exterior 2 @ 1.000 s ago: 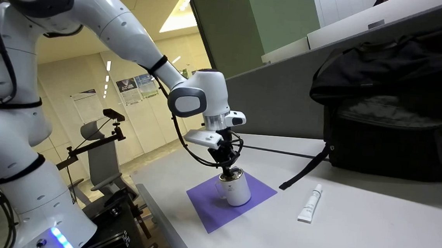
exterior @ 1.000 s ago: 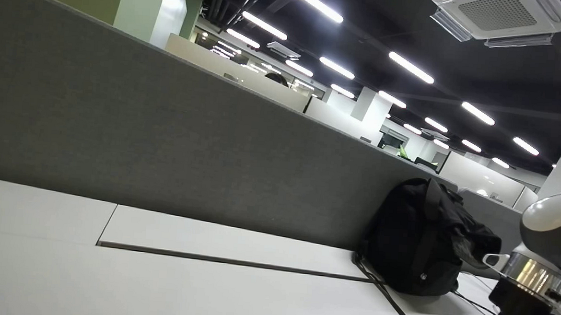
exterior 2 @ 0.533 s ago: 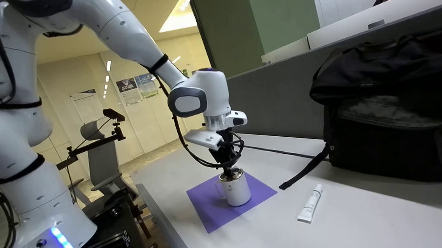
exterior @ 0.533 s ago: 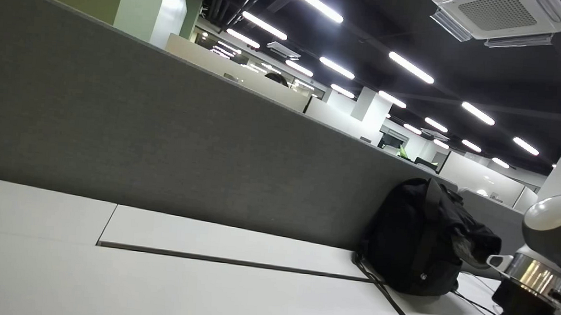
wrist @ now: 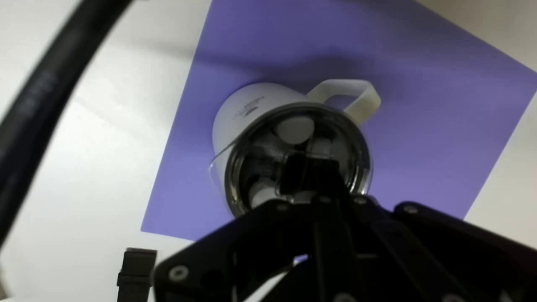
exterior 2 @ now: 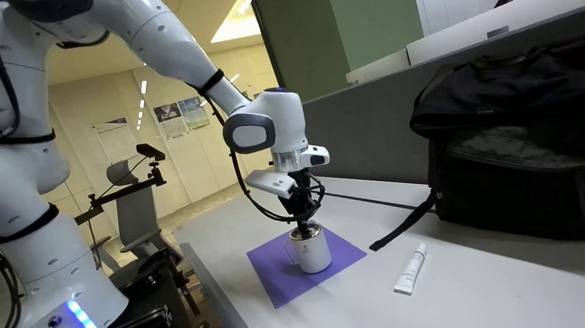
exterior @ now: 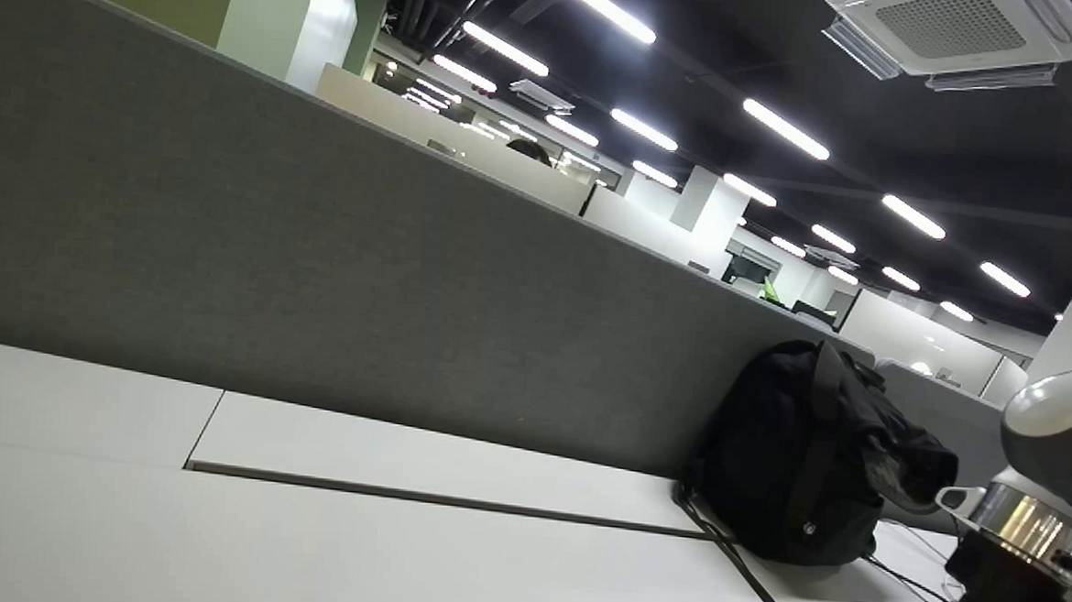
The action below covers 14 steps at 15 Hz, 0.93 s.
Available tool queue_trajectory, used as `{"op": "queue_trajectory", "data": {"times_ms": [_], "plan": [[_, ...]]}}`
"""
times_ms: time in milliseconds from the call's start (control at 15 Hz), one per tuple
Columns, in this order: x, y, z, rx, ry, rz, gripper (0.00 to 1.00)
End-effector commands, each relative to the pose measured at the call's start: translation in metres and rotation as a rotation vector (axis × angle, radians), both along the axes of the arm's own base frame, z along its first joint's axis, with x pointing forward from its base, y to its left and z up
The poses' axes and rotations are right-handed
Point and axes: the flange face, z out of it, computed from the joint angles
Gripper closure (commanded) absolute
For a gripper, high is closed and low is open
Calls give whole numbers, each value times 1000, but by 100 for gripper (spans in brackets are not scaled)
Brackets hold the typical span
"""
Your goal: Remove the silver lid from the white mug
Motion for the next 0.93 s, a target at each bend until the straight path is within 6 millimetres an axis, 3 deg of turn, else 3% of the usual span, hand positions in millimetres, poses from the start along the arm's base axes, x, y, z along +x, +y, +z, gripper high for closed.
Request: {"op": "queue_trajectory", "data": {"times_ms": [0,400,600,733,867], "plan": [[13,-8,46,23,-61,-24,100],[24,5,178,43,-81,10,100],[28,11,232,-4,-105,21,100],[30,15,250,-83,-80,8,73],[33,15,265,-184,-91,-19,61]]}}
